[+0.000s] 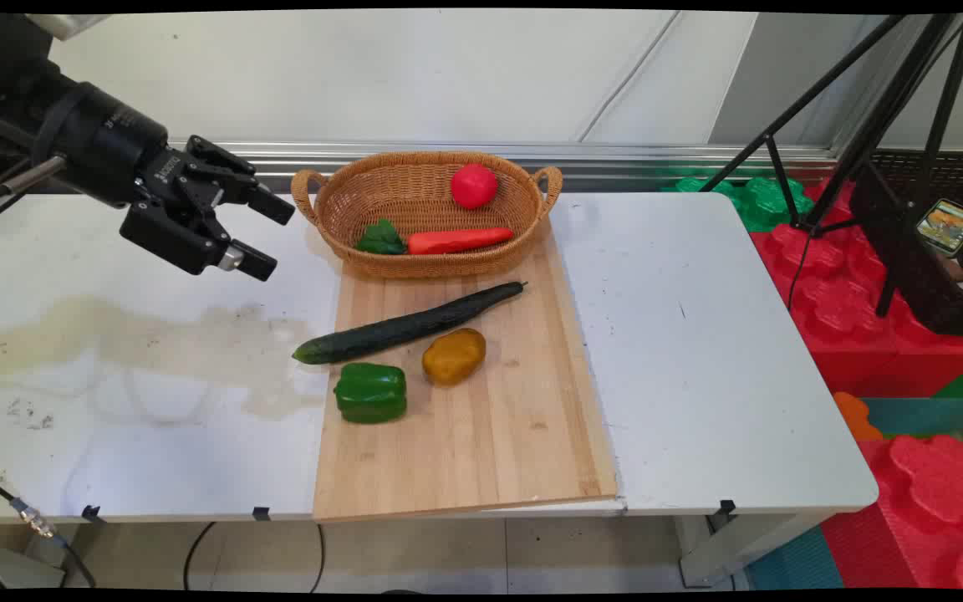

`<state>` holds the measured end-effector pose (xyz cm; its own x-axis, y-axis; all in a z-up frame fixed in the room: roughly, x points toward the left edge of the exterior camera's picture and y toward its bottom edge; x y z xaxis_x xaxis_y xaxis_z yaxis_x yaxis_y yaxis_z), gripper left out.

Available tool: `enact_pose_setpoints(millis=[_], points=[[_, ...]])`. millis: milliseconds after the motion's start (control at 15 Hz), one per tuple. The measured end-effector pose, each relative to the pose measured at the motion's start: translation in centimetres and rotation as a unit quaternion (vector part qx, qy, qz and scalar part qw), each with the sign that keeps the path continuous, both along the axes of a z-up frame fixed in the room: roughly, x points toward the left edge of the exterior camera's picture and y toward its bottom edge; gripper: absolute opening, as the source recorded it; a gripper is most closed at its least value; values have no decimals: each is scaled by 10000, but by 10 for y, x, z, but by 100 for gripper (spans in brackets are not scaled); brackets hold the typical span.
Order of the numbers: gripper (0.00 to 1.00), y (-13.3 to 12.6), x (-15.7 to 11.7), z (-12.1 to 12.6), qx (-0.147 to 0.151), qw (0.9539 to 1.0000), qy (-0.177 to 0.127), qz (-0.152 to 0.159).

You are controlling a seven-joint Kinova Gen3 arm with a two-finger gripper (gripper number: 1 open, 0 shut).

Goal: Pick up the cucumber from the cutting board

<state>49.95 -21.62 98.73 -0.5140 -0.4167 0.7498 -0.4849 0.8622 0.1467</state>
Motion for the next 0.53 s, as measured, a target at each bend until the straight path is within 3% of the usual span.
enact_pose_setpoints(millis=[533], points=[[100, -7, 13, -28, 150, 9977, -657, 69]])
